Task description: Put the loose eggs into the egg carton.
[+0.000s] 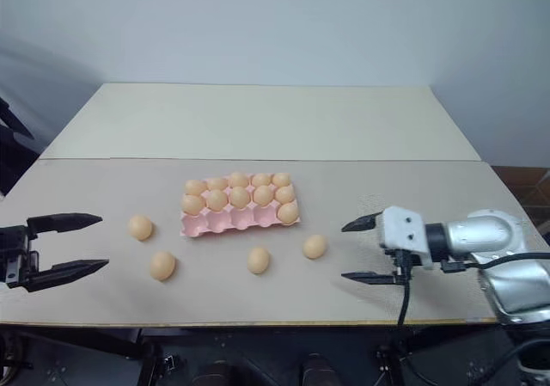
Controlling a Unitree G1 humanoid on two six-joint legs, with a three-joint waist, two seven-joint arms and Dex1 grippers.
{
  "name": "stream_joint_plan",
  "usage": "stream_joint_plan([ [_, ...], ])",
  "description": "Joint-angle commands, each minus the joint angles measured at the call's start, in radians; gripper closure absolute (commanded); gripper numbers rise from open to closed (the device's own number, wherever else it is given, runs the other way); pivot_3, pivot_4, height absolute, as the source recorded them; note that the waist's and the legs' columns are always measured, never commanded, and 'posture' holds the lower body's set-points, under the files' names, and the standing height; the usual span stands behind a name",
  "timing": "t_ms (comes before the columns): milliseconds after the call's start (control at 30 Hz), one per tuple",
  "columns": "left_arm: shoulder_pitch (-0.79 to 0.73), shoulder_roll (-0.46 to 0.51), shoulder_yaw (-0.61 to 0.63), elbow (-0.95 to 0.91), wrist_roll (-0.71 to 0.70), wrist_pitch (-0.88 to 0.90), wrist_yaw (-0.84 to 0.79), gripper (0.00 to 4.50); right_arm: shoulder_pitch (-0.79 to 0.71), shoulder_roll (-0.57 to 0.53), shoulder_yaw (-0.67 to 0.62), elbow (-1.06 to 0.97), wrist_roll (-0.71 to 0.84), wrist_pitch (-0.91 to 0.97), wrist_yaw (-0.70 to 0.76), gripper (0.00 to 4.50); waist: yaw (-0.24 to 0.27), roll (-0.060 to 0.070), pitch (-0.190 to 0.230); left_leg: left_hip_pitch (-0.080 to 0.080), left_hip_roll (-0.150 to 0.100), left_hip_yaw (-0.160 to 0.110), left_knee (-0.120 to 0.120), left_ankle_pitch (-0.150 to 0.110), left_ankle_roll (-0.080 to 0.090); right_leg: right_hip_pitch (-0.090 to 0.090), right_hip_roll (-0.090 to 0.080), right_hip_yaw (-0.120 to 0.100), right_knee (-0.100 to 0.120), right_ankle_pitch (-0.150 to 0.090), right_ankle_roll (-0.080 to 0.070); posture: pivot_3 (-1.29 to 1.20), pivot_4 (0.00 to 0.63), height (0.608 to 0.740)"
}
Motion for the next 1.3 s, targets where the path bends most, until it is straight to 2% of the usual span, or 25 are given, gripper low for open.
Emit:
stream_joint_plan([
  [33,-0.029,0.014,-0.018,-0.018,-0.013,-0.013,-0.005,0.04,-0.097,0.064,0.093,0.075,-0.124,-0.108,-0.040,0.00,-0.002,0.000,0.000,0.000,0.000,0.000,0.000,0.000,0.000,0.000,0.000,0.000,0.000,0.000,0.000,0.00,0.150,0.740],
  [367,-0.033,0.008,-0.019,-0.027,-0.009,-0.015,0.003,0.04,-0.263,0.203,0.277,0.371,-0.327,-0.291,-0.062,0.00,0.004,0.000,0.000,-0.001,0.000,0.000,0.001,0.000,0.000,-0.001,0.000,0.000,0.001,0.000,0.000,0.00,0.150,0.740],
  [467,-0.033,0.006,-0.017,-0.031,-0.010,-0.014,0.006,0.00,-0.292,0.222,0.297,0.444,-0.353,-0.331,-0.065,0.59,0.003,0.000,0.000,0.000,0.000,0.000,0.001,0.000,0.000,-0.001,0.000,0.000,0.001,0.000,0.000,0.00,0.150,0.740],
  [633,-0.027,0.005,-0.011,-0.038,-0.009,-0.014,0.010,0.00,-0.299,0.224,0.281,0.439,-0.316,-0.335,-0.043,2.17,0.002,0.000,0.000,0.000,0.000,0.000,0.001,0.000,0.000,-0.001,0.000,0.000,0.001,0.000,0.000,0.00,0.150,0.740],
  [700,-0.026,0.004,-0.009,-0.039,-0.009,-0.015,0.012,0.00,-0.297,0.222,0.266,0.415,-0.294,-0.320,-0.041,2.52,0.002,0.000,0.000,0.000,0.000,0.000,0.001,0.000,0.000,-0.001,0.000,0.000,0.001,0.000,0.000,0.00,0.150,0.740],
  [867,-0.027,0.001,-0.011,-0.040,-0.010,-0.017,0.016,0.00,-0.345,0.283,0.217,0.311,-0.177,-0.208,-0.063,2.58,-0.002,0.000,0.000,0.000,0.000,0.000,0.001,0.000,0.000,-0.001,0.000,0.000,0.002,0.000,0.000,0.00,0.150,0.740],
  [967,-0.039,0.003,-0.019,-0.038,-0.012,-0.017,0.020,0.00,-0.410,0.383,0.223,0.313,-0.186,-0.175,-0.138,2.58,-0.009,0.000,0.000,0.000,0.001,0.000,0.001,0.000,0.000,-0.001,0.001,0.000,0.003,0.000,-0.001,0.00,0.150,0.740],
  [1067,-0.049,0.006,-0.025,-0.034,-0.011,-0.017,0.021,0.00,-0.492,0.468,0.258,0.428,-0.290,-0.230,-0.239,2.58,-0.003,0.000,0.000,0.000,0.001,0.000,0.001,0.000,0.000,-0.001,0.001,0.000,0.003,0.000,-0.001,0.00,0.150,0.740],
  [1300,-0.053,0.007,-0.022,-0.045,-0.017,-0.012,0.027,0.00,-0.583,0.558,0.333,0.646,-0.425,-0.312,-0.328,2.58,0.003,0.000,0.000,-0.001,0.001,0.000,0.001,0.000,0.000,-0.002,0.000,-0.001,0.002,0.000,-0.001,0.00,0.150,0.740],
])
